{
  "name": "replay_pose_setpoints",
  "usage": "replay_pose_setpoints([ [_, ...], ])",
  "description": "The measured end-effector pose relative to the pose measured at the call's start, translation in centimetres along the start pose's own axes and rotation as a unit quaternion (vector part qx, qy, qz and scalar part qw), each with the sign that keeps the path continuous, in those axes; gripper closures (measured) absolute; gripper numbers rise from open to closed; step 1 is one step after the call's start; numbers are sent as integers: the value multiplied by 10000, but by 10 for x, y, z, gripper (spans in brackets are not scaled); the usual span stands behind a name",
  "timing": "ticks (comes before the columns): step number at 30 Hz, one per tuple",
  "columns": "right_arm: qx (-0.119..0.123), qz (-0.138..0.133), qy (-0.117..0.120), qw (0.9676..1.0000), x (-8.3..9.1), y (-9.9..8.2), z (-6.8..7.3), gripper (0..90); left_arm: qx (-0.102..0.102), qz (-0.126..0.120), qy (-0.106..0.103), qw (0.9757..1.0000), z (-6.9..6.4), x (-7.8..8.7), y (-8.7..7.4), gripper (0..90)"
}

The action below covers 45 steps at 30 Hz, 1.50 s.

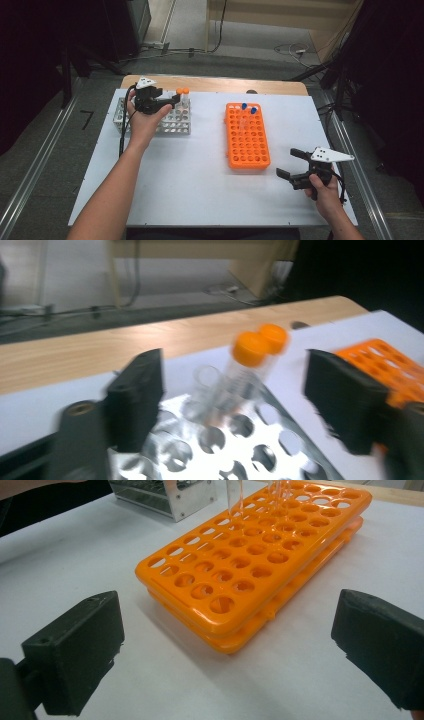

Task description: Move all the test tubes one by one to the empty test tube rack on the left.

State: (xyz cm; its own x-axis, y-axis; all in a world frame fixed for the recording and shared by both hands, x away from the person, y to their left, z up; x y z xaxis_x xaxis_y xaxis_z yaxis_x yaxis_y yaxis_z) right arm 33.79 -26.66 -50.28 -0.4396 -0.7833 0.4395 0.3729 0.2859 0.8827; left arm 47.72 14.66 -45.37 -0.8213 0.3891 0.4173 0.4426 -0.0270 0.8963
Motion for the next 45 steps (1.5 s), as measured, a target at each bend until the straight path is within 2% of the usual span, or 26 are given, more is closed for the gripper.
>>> replay_pose_setpoints([
  [3, 4, -15, -10, 10000, -1, 1, 0, 0, -127, 107, -220, 9996, -10, 7, -6, 46],
  [5, 1, -11, -25, 10000, -2, 2, 0, 0, -138, 80, -313, 9994, -16, 14, -7, 16],
  [7, -3, -13, -27, 10000, -3, 2, 0, 0, -141, 30, -537, 9985, -24, 23, -8, 0],
  [8, -10, -8, -28, 10000, -3, 2, 0, 0, -178, 4, -583, 9981, -27, 26, -9, 0],
  [12, -36, -14, -35, 10000, -6, 4, 0, 0, -328, -55, -629, 9975, -40, 40, -13, 0],
  [16, 8, -19, -37, 10000, -7, 7, 2, 0, -345, -130, -655, 9972, -50, 52, -22, 0],
  [22, -54, 22, -63, 10000, -11, 9, 1, 0, -377, -255, -714, 9964, -62, 67, -37, 0],
  [24, -46, 40, -60, 10000, -13, 10, 1, 0, -376, -278, -756, 9960, -65, 71, -43, 0],
  [28, -32, 57, -66, 10000, -15, 13, 2, 0, -215, -320, -959, 9946, -73, 78, -53, 0],
  [35, -27, 29, -42, 10000, -19, 24, 4, 0, -259, -353, -1084, 9931, -83, 84, -63, 0],
  [38, -24, 40, -30, 10000, -23, 30, 4, 0, -327, -334, -1143, 9923, -88, 83, -67, 0],
  [45, -22, 150, -30, 9999, -34, 44, 3, 0, -312, -328, -1200, 9917, -96, 80, -70, 0],
])
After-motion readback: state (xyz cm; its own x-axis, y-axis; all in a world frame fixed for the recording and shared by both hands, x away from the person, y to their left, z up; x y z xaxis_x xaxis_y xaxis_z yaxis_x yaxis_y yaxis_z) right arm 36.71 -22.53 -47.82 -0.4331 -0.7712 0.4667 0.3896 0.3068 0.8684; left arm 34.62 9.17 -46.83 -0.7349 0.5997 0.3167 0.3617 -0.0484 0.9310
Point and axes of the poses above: each handheld gripper's, and its own axes: x roughly backward along the jaws, y roughly out of its top, z roughly to its left, the point moved 8 cm from there along -x, roughly forward along the jaws, and after that the axes turned 4 degrees about y, right-handed, at the moved point
